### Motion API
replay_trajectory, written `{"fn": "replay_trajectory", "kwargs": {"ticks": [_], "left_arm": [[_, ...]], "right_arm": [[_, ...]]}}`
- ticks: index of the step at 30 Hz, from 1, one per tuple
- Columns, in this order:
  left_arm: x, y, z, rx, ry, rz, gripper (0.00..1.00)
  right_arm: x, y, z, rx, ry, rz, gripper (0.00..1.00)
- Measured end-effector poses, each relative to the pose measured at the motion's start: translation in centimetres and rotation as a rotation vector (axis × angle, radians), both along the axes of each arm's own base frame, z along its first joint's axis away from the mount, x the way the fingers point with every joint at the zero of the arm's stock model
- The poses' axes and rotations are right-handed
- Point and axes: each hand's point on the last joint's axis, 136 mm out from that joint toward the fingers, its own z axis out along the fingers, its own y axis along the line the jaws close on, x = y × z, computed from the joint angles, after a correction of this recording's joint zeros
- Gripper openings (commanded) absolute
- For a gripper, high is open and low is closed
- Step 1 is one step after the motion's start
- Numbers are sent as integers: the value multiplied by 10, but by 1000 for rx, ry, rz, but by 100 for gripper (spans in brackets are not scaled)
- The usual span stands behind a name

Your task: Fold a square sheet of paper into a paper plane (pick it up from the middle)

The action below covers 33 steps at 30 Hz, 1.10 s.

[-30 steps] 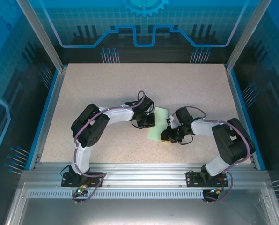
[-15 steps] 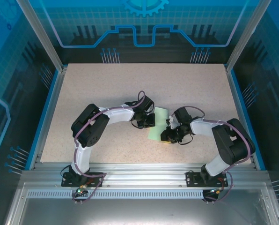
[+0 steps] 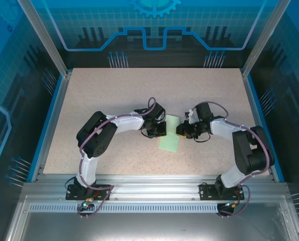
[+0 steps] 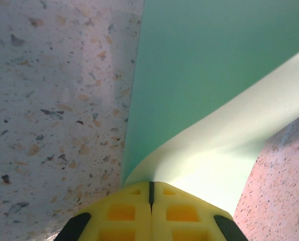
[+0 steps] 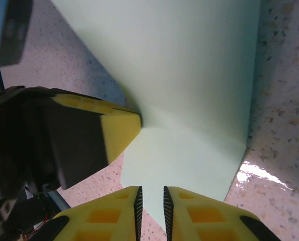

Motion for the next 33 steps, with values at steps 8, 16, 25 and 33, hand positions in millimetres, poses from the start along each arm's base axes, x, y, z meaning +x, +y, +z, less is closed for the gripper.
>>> {"fn": "replay_trajectory", "kwargs": {"ticks": [8,16,25,33], "left_arm": [[0,0,0,0,0,0,0],[-1,0,0,4,-5,-14,0],[-1,0,0,4,-7,-16,0],[-1,0,0,4,-7,-16,0]], "right_arm": [[-5,-6,-36,-58,87,0,21],[2,-6,-31,-58,87,-2,21],[40,-2,5,20,-23,-14,21],[40,-5,-35,-4,72,-19,21]]}}
